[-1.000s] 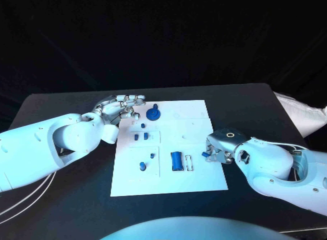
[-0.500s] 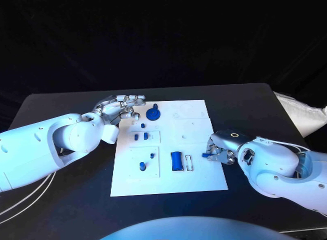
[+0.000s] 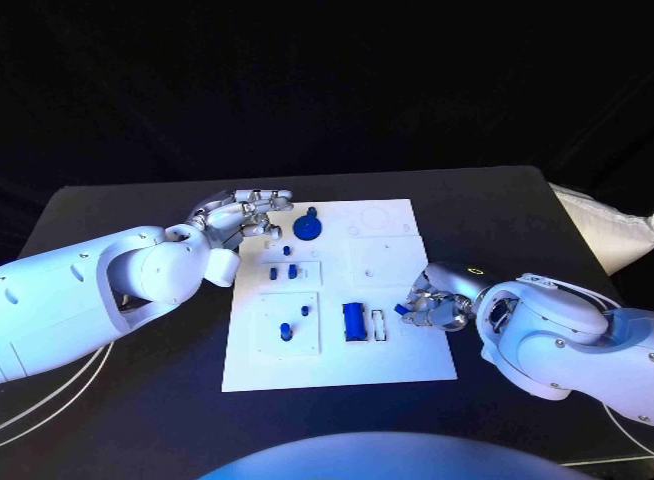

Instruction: Assemble the parts on the task board

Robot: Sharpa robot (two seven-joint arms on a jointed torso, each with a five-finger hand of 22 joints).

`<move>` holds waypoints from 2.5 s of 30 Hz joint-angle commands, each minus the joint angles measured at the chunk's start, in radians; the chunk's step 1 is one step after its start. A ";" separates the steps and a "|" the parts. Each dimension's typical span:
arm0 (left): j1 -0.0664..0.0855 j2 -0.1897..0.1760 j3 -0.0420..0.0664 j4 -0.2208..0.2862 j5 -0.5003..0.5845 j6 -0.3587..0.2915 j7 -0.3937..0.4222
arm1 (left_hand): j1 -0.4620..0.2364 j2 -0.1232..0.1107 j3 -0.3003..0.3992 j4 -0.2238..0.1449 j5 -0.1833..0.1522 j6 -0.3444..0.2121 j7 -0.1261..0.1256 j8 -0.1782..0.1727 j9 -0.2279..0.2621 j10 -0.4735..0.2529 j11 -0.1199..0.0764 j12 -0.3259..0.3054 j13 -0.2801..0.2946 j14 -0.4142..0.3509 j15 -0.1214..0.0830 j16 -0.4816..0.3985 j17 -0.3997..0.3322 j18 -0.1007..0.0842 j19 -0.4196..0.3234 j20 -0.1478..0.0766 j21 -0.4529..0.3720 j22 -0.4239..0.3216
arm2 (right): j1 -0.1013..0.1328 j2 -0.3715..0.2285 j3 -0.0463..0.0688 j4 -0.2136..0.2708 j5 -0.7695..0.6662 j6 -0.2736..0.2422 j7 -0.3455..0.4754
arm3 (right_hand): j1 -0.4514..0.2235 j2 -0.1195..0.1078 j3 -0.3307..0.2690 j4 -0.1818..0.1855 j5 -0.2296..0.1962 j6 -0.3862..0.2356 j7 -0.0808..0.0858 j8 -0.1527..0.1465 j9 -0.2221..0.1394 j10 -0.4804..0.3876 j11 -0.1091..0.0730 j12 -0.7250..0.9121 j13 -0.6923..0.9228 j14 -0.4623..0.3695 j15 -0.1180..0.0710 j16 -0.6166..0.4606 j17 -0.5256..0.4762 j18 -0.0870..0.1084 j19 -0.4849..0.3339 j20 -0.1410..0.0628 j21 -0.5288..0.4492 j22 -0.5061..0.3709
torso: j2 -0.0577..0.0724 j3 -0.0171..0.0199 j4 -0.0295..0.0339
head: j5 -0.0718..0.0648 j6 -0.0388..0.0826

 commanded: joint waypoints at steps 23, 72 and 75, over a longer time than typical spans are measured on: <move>0.000 -0.001 0.001 0.005 -0.011 0.025 -0.001 | 0.000 0.011 0.000 -0.004 -0.003 -0.007 -0.001 0.006 -0.001 -0.007 0.001 0.005 -0.001 -0.007 0.001 -0.003 -0.001 0.011 -0.002 0.003 -0.004 -0.002 | -0.006 0.087 0.000 -0.030 0.124 0.030 -0.008 | -0.122 -0.042 -0.013 0.070 0.163 0.038 -0.010 -0.005 0.023 0.029 0.002 0.040 0.037 0.078 -0.003 0.018 0.116 -0.017 0.040 -0.007 0.015 0.155 | 0.000 0.0004 -0.0009 | 0.008 -0.006; -0.001 0.001 0.000 -0.001 -0.012 0.026 -0.001 | 0.000 0.011 0.000 -0.005 -0.003 -0.007 0.000 0.007 -0.001 -0.008 0.001 0.006 -0.001 -0.008 0.001 -0.003 -0.003 0.011 -0.002 0.002 -0.005 -0.002 | 0.022 0.026 0.003 -0.025 0.208 -0.069 0.144 | -0.159 -0.017 -0.221 0.058 -0.012 0.028 -0.007 -0.018 0.056 0.010 0.006 -0.029 0.034 0.068 -0.001 -0.015 0.080 -0.007 0.017 -0.007 -0.013 0.119 | -0.005 0.0002 0.0004 | -0.002 0.008; -0.002 0.004 0.000 -0.004 -0.012 0.020 0.006 | -0.004 0.011 -0.003 -0.004 -0.003 -0.008 0.001 0.007 -0.001 -0.010 0.002 0.008 -0.002 -0.009 0.001 -0.004 -0.008 0.010 -0.002 0.003 -0.006 -0.003 | 0.054 0.011 0.003 -0.050 0.374 -0.104 0.262 | -0.112 -0.012 -0.225 0.041 0.010 -0.011 0.009 -0.040 0.050 -0.019 0.019 -0.093 -0.004 0.060 0.009 -0.043 0.048 0.001 -0.004 0.001 -0.038 0.085 | -0.013 -0.0015 0.0014 | -0.005 0.014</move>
